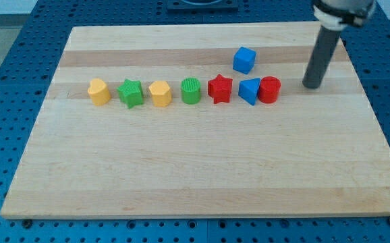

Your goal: Move the blue cube to the top of the green circle

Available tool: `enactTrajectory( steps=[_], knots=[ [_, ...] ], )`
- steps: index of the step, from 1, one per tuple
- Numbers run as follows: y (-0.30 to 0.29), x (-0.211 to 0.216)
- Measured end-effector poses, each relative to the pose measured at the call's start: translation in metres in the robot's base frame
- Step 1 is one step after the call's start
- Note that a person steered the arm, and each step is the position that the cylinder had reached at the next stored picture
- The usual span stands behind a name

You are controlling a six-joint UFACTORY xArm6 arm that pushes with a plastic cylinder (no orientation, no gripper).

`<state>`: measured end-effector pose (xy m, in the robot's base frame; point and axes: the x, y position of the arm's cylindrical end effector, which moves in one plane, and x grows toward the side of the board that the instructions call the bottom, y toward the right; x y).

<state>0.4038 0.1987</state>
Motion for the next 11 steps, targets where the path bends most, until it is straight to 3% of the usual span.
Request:
enactTrajectory(
  steps=[1, 2, 4, 5, 8, 9, 11],
  knots=[
    [-0.02, 0.024],
    [-0.043, 0.01],
    [-0.077, -0.059],
    [-0.075, -0.062],
    [-0.179, -0.104],
    [-0.162, -0.102],
    [-0.068, -0.045]
  ],
)
